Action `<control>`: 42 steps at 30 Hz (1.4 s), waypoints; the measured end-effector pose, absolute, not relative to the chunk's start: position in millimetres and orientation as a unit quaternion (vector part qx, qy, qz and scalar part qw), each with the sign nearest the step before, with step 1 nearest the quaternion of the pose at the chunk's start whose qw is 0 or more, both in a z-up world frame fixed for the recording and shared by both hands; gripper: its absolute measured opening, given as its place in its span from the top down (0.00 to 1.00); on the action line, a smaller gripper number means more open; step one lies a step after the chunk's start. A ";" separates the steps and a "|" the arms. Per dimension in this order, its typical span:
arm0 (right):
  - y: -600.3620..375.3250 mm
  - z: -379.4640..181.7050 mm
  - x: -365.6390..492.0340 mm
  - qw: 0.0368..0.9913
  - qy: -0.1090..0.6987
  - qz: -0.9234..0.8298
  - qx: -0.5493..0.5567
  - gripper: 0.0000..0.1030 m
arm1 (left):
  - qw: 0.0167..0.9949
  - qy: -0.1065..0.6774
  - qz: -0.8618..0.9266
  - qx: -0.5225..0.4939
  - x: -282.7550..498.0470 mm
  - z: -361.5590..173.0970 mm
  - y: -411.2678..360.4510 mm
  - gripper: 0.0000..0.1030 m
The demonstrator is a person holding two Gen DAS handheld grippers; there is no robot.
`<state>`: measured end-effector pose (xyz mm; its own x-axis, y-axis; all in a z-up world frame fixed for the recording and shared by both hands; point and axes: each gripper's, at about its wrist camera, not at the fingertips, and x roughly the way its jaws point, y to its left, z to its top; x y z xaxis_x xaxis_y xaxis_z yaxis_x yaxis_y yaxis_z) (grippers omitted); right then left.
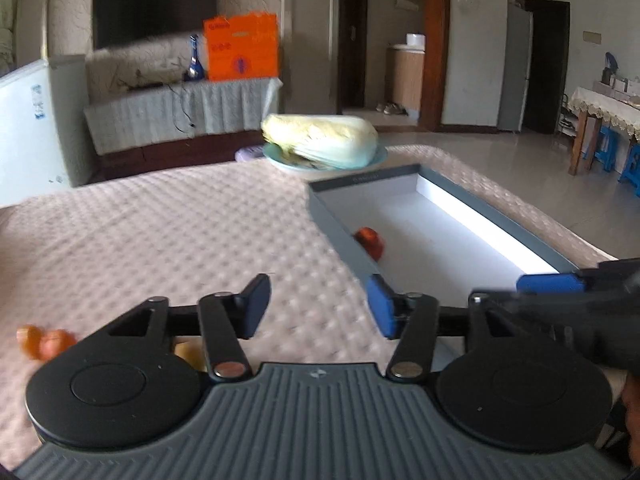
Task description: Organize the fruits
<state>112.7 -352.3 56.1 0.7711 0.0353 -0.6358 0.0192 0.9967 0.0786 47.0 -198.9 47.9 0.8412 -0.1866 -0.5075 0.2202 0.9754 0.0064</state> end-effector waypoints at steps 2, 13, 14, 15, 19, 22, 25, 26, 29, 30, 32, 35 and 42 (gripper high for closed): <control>-351.3 61.4 109.7 0.946 0.320 0.008 0.054 0.55 | 0.962 0.253 -0.096 0.029 26.2 57.7 -181.0 0.33; -307.8 77.0 95.9 0.953 0.277 0.111 0.052 0.56 | 0.963 0.264 0.000 0.057 -76.8 49.7 -104.1 0.19; -299.7 76.5 93.1 0.950 0.280 0.128 0.044 0.56 | 0.963 0.263 0.016 0.059 -76.0 47.1 -94.8 0.19; -292.8 75.6 90.5 0.947 0.283 0.145 0.036 0.56 | 0.963 0.263 0.036 0.057 -75.8 44.9 -83.9 0.19; -251.8 67.1 80.6 0.920 0.308 0.240 -0.025 0.56 | 0.954 0.282 0.107 0.012 -68.8 41.5 -37.5 0.20; -216.0 55.5 73.8 0.902 0.315 0.277 -0.099 0.53 | 0.955 0.277 0.109 -0.016 -66.0 45.7 -22.0 0.20; -189.7 46.3 70.5 0.888 0.318 0.298 -0.142 0.47 | 0.956 0.276 0.095 -0.035 -64.6 47.0 -20.4 0.20; -183.0 45.0 69.6 0.885 0.319 0.303 -0.150 0.47 | 0.956 0.276 0.089 -0.035 -64.5 47.3 -21.1 0.20; -162.9 37.3 69.9 0.881 0.316 0.298 -0.186 0.47 | 0.958 0.275 0.074 -0.027 -60.2 47.1 -28.1 0.20; -158.7 35.4 70.5 0.883 0.313 0.291 -0.194 0.47 | 0.959 0.274 0.071 -0.025 -55.9 46.5 -30.7 0.20; -156.0 34.2 72.4 0.887 0.315 0.282 -0.186 0.47 | 0.958 0.277 0.067 -0.028 -49.5 44.6 -32.9 0.20; -162.6 33.1 80.6 0.889 0.327 0.272 -0.172 0.54 | 0.958 0.278 0.065 -0.021 -48.9 43.5 -36.5 0.20; -190.3 36.0 91.5 0.893 0.349 0.248 -0.135 0.61 | 0.961 0.274 0.034 0.007 -41.1 42.0 -53.8 0.20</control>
